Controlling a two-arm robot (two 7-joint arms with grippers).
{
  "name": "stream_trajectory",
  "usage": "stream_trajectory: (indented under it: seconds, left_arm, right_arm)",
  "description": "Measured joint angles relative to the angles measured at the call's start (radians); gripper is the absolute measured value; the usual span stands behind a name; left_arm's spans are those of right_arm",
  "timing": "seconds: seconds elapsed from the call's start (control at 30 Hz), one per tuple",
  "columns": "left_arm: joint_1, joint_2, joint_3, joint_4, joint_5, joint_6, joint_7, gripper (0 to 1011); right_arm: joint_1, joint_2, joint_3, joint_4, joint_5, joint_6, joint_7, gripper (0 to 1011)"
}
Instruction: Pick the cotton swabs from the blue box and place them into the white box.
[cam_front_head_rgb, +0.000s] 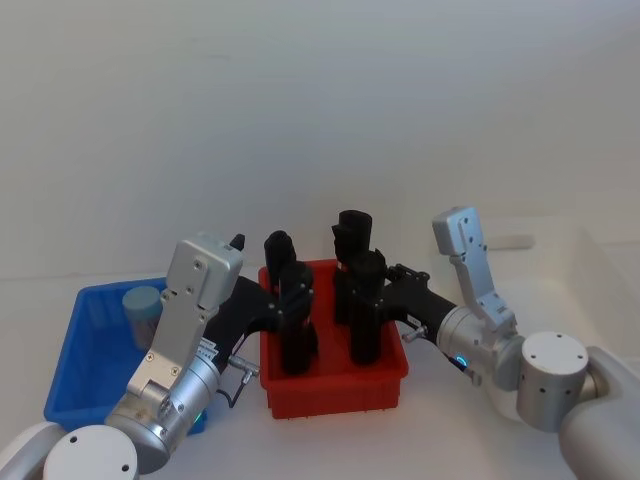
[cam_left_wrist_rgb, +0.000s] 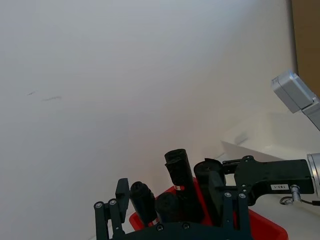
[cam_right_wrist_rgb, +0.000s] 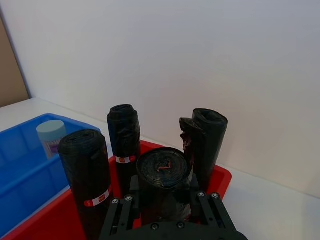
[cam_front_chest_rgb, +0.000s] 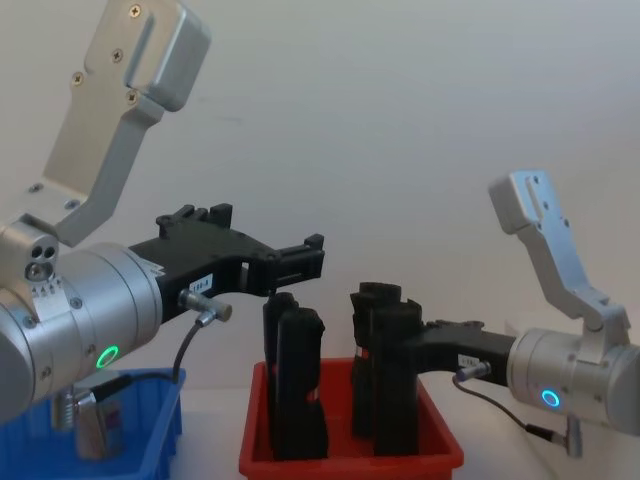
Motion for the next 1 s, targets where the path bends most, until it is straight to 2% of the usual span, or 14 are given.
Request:
stream_trajectory:
  seconds: [0.27,0.63,0.77,1.0]
  left_arm:
    - [0.0,0.0,0.0,0.0,0.0,0.0,0.0,1004]
    - [0.0,0.0,0.0,0.0,0.0,0.0,0.0,1004]
    - [0.0,0.0,0.0,0.0,0.0,0.0,0.0,1004]
    - [0.0,0.0,0.0,0.0,0.0,0.0,0.0,1004]
  right_arm:
    - [-0.029,0.012,0.005,-0.073,0.012,0.008,-0.007,527]
    - [-0.134,0.054,0.019,-0.322,0.035,0.061,-0.066,527]
    - [-0.178,0.073,0.024,-0.428,0.04,0.088,-0.106,527]
    - [-0.239,0.101,0.035,-0.566,0.044,0.13,-0.177,527]
